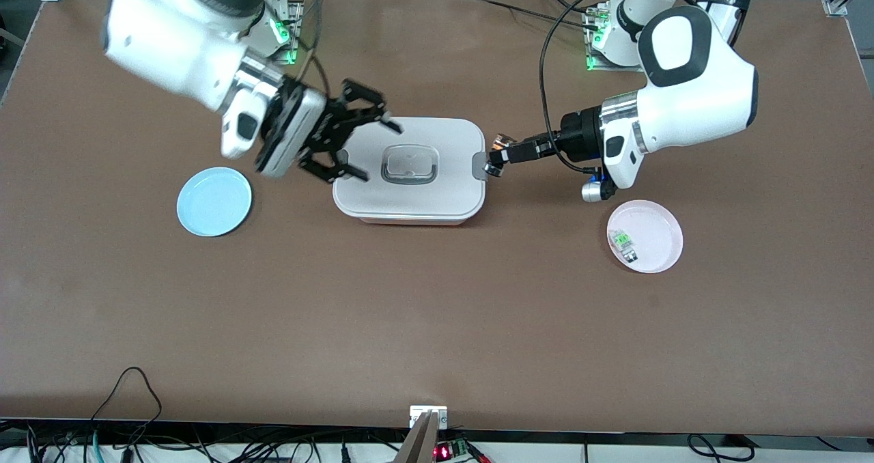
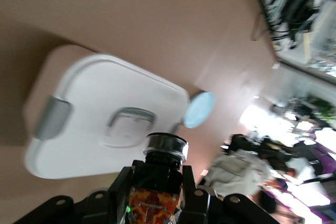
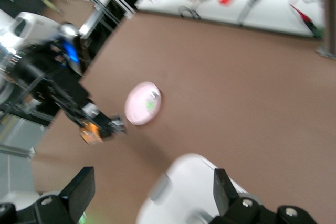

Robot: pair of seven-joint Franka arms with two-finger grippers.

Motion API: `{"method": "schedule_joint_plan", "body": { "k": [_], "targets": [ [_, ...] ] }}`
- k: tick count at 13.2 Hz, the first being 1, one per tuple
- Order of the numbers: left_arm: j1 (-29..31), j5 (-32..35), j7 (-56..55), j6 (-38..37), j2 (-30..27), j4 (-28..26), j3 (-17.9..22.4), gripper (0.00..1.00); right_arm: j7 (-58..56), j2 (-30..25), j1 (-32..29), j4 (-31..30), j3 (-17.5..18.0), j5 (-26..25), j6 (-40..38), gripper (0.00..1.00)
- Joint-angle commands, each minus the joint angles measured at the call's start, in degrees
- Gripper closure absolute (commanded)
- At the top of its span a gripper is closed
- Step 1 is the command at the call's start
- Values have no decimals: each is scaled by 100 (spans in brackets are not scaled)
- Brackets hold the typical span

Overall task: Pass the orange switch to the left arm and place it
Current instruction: 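Carry the switch to the white plate while the right gripper withdraws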

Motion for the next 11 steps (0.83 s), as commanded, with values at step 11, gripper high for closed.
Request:
{"method": "schedule_joint_plan", "body": {
  "k": [11],
  "targets": [
    [146,5144,1223,394,996,-497,1573,100,2147,-235,5,68,-1840,-3959,-2830,0]
  ]
}}
